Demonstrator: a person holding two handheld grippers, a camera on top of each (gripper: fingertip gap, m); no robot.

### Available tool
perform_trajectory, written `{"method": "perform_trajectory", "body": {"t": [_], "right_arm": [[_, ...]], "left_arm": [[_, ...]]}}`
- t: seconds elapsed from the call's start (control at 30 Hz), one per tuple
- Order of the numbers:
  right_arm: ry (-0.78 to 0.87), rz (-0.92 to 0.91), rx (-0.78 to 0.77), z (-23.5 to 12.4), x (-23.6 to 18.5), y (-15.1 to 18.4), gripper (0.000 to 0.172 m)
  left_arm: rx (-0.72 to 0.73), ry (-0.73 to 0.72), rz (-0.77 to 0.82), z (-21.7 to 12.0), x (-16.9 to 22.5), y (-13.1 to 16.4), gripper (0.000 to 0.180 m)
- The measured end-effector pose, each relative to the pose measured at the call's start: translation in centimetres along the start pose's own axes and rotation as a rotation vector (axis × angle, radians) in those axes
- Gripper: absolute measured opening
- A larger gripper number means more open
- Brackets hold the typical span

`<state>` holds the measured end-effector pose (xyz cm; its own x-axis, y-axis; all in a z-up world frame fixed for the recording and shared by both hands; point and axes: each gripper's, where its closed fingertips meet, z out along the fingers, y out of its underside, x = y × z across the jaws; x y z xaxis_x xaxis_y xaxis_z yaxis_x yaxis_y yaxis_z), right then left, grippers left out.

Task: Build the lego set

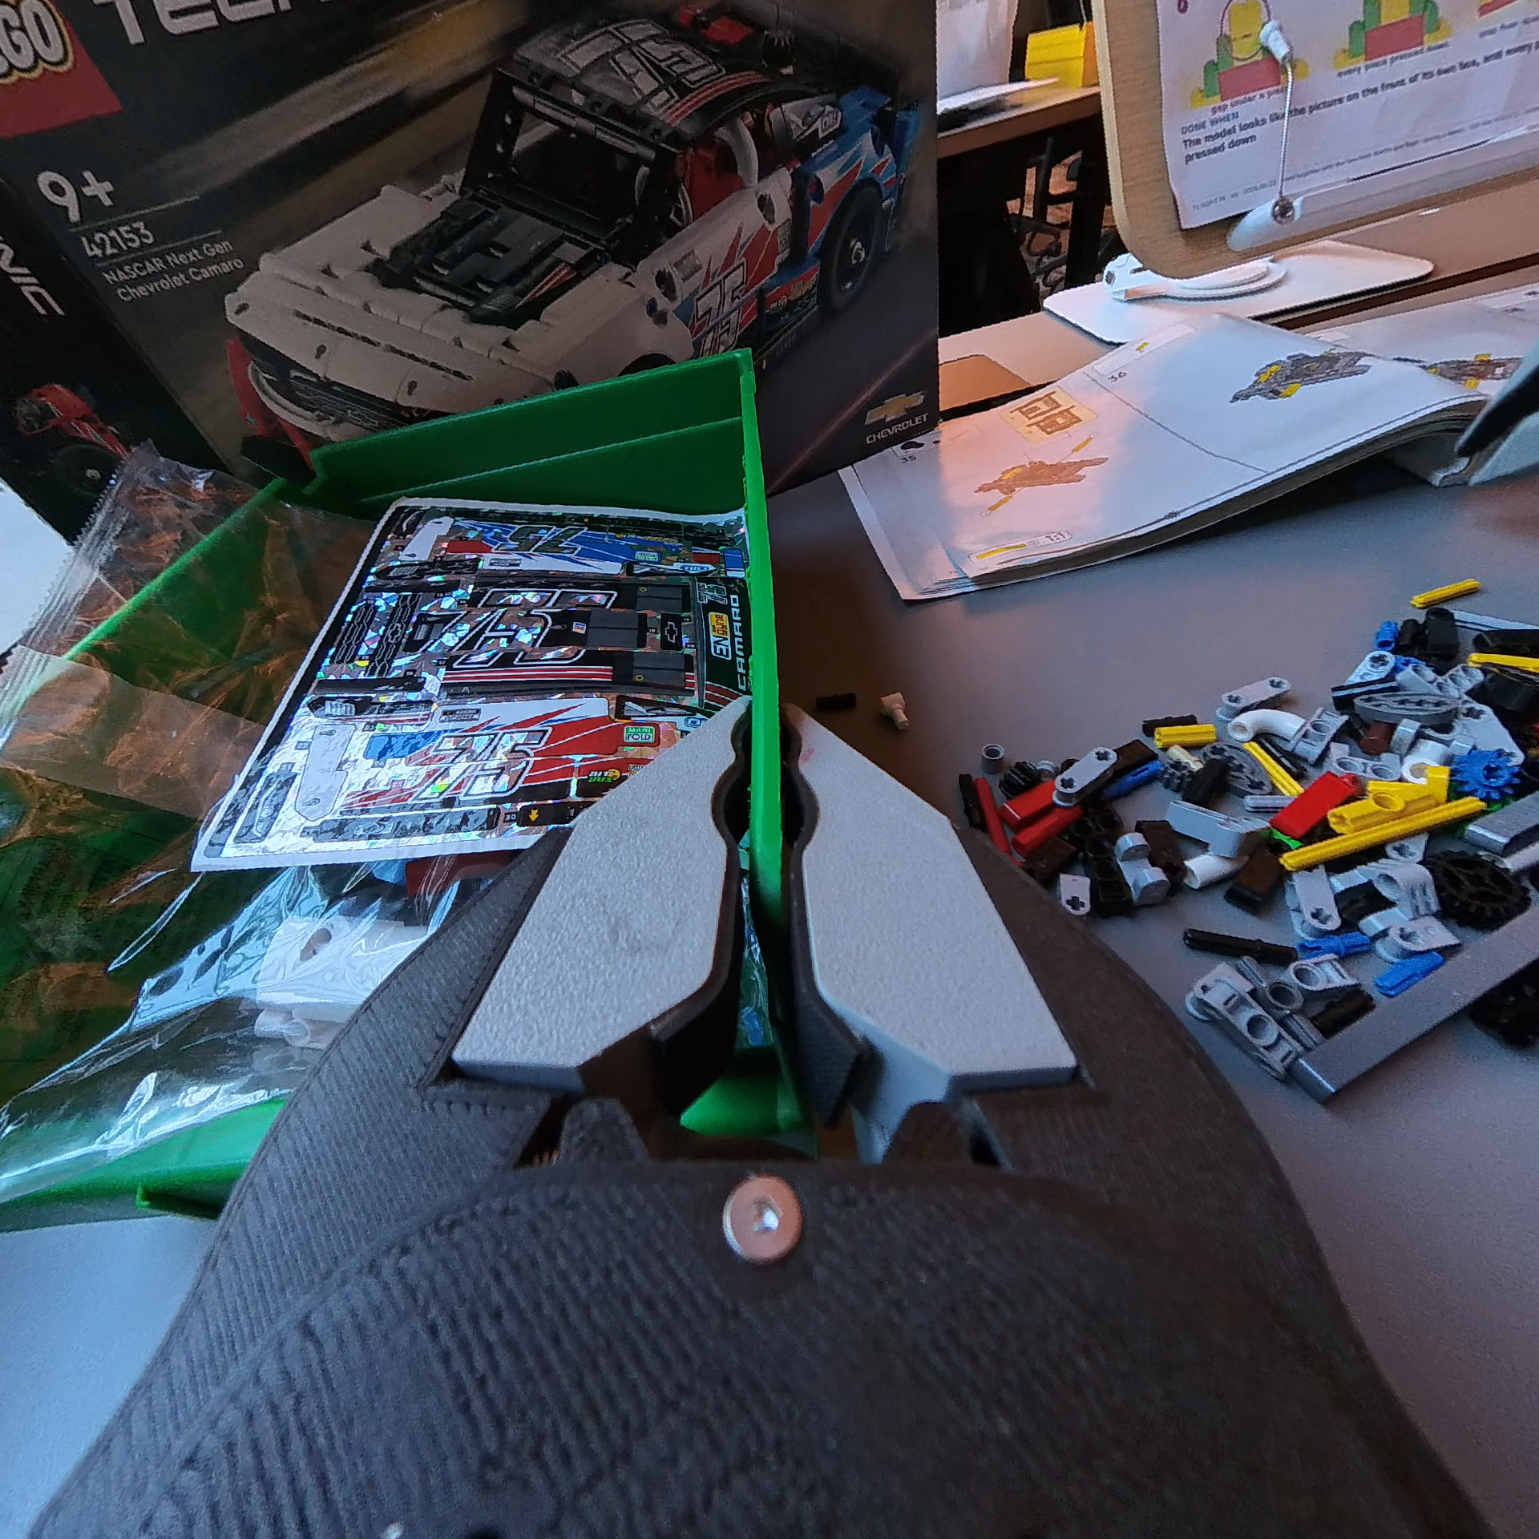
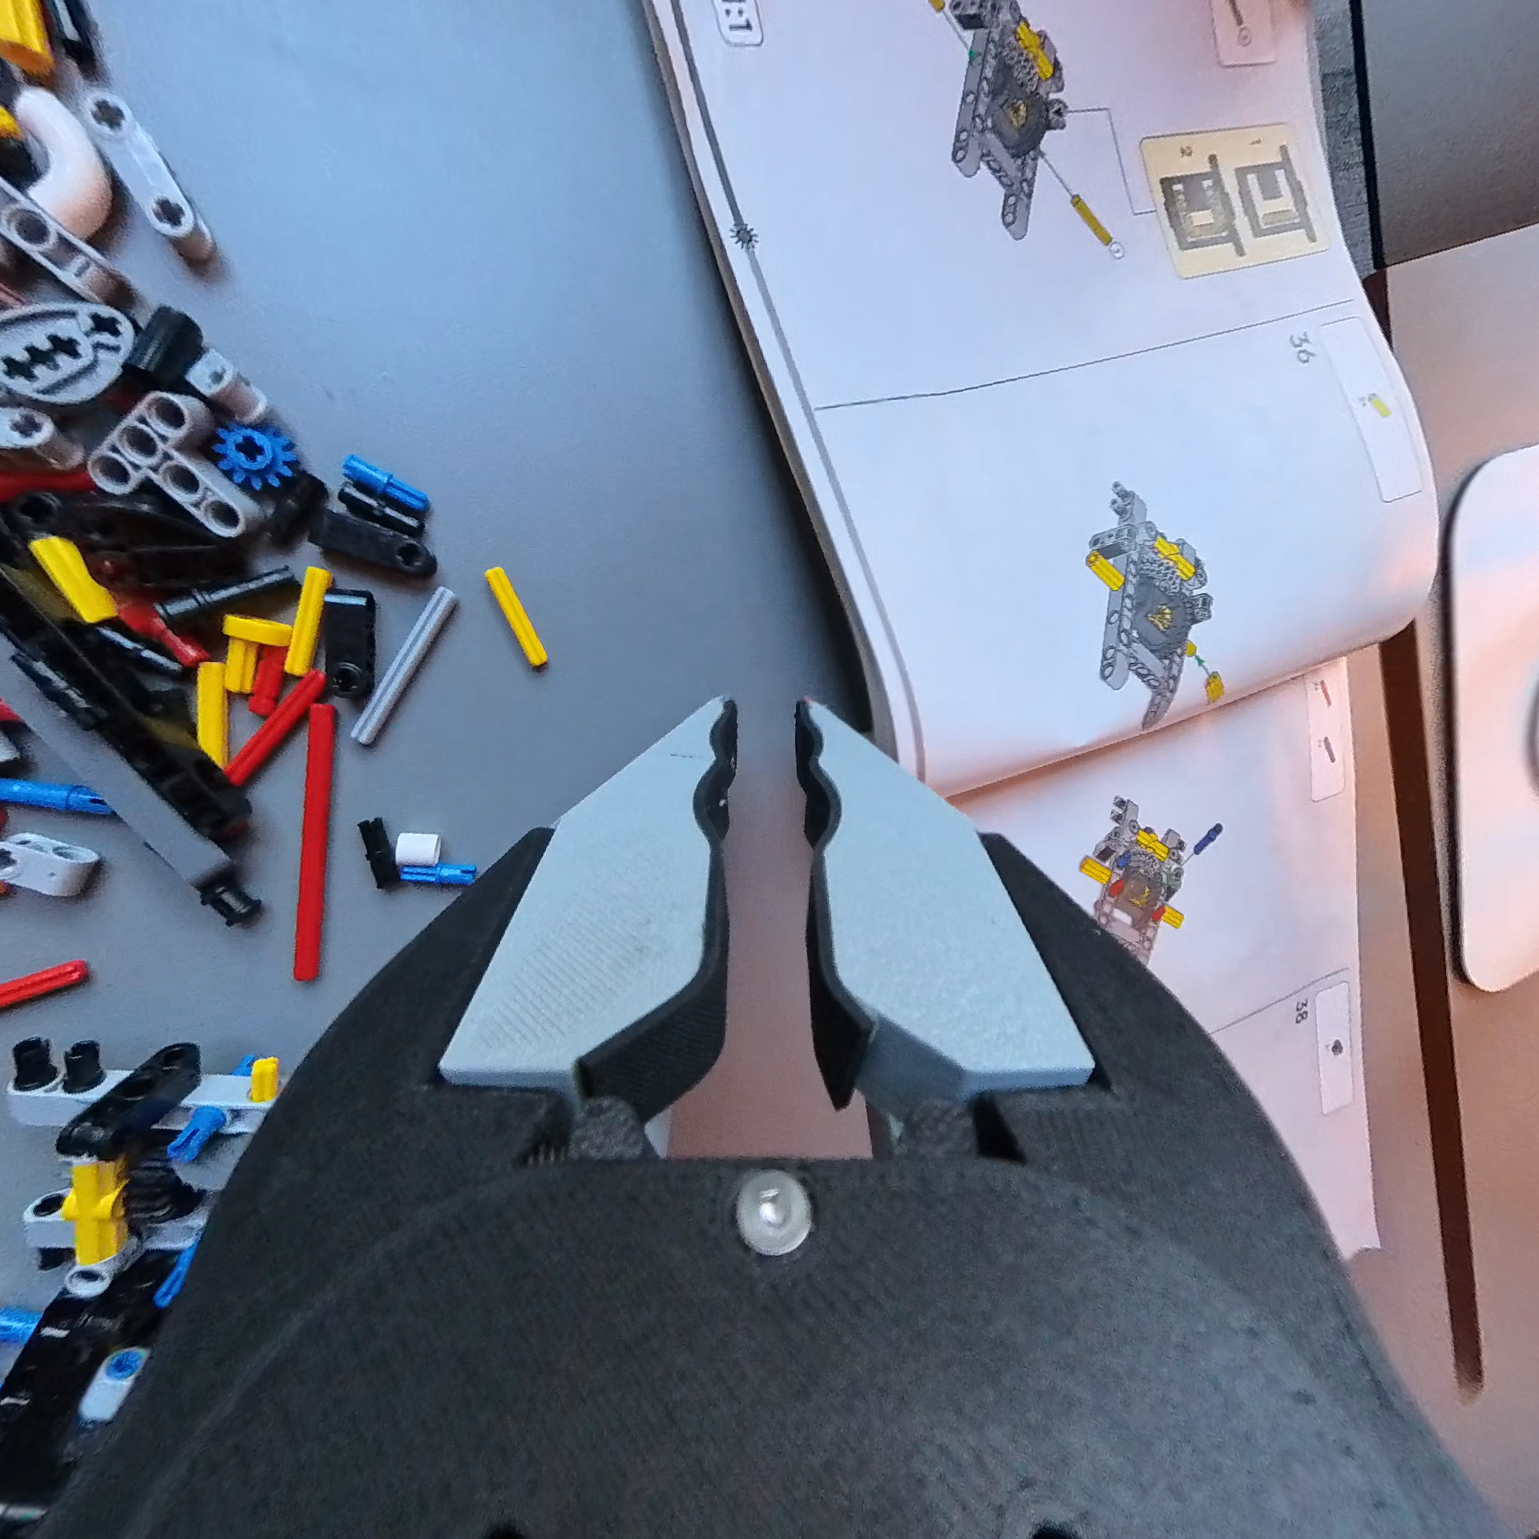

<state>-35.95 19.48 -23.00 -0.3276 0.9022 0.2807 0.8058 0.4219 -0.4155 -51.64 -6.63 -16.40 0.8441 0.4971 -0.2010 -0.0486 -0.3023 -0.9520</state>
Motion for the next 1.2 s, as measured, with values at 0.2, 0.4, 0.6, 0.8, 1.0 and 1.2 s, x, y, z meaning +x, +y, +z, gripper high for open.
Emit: {"method": "perform_trajectory", "body": {"t": [0.2, 0.4, 0.6, 0.8, 1.0, 1.2], "right_arm": [[0.020, -0.008, 0.009, 0.1, -0.7, 0.8, 0.018], [0.165, 0.086, 0.133, -1.9, 2.2, -0.3, 0.028], [0.302, -0.035, 0.102, -1.1, 2.8, -0.6, 0.029], [0.377, -0.218, 0.071, 0.8, 2.9, -3.3, 0.032], [0.352, -0.384, -0.037, 3.2, 2.9, -4.2, 0.042], [0.298, -0.351, -0.005, 1.6, 2.0, -4.3, 0.039]], "left_arm": [[0.011, 0.013, -0.016, -0.1, 0.2, -0.2, 0.004], [0.094, 0.038, -0.054, -0.7, 0.6, -1.5, 0.033], [0.160, 0.036, 0.042, -3.1, 3.5, -4.7, 0.062], [0.089, 0.108, 0.114, -3.9, 7.6, -7.3, 0.058], [-0.065, 0.247, 0.110, -2.9, 11.5, -5.3, 0.052], [-0.202, 0.327, 0.158, -0.6, 14.4, -3.4, 0.050]]}}
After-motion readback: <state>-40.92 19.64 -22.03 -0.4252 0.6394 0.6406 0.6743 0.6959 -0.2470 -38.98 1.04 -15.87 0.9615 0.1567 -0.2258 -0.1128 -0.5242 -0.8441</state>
